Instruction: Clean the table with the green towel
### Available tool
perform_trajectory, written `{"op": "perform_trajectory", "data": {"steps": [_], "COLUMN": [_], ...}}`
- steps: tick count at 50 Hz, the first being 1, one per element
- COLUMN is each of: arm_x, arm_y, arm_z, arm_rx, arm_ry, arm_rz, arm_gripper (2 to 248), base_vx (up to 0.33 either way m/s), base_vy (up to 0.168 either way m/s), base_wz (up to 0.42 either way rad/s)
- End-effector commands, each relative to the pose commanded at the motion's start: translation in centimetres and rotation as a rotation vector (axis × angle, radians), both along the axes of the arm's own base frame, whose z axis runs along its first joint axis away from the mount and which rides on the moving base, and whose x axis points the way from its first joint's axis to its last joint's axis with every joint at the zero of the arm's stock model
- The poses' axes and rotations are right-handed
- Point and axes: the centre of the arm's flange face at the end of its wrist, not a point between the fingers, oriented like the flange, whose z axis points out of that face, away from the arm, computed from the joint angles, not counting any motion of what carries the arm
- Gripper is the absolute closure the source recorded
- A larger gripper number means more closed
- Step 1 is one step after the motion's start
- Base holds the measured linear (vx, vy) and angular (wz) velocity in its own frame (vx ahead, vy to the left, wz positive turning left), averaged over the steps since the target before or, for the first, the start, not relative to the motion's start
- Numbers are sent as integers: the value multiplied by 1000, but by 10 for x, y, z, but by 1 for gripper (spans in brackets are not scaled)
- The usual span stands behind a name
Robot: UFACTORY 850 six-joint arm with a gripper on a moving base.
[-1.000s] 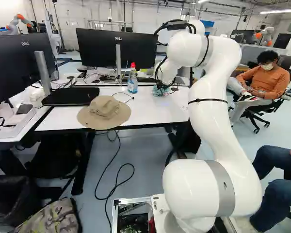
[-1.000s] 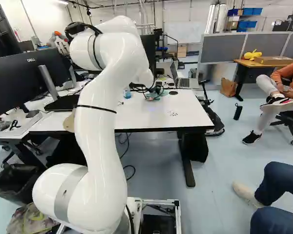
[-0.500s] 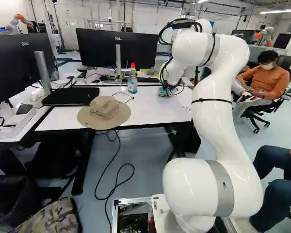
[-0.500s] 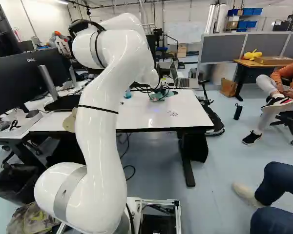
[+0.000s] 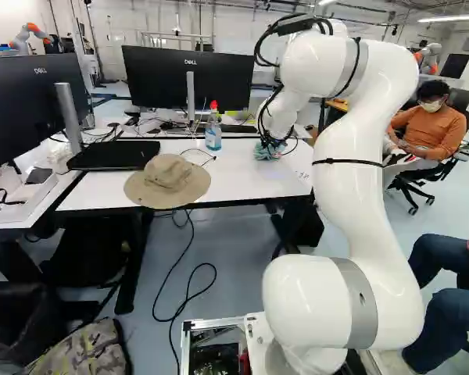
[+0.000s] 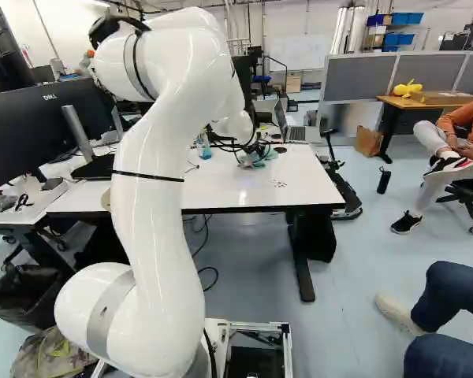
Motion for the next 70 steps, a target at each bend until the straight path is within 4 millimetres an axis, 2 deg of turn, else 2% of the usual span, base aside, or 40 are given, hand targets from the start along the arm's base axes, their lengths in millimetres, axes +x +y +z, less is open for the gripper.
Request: {"op": "perform_trajectory", "data": {"steps": [10, 21, 30, 39, 58, 70], "arm_x": [-6, 2, 16, 18, 12, -6], "arm_y": [16, 33, 35, 35, 39, 55], "arm_z": [1, 0, -1, -1, 18, 30], "arm_rx": [1, 0, -1, -2, -2, 8], "arm_ry": [7, 3, -10, -11, -19, 46], "arm_rz": [22, 49, 54, 54, 59, 81], "arm_gripper": [193, 193, 193, 193, 193, 193], "base_vx": [0, 0, 0, 0, 0, 0], "base_vy": [0, 0, 0, 0, 0, 0], "base_wz": [0, 0, 0, 0, 0, 0]}}
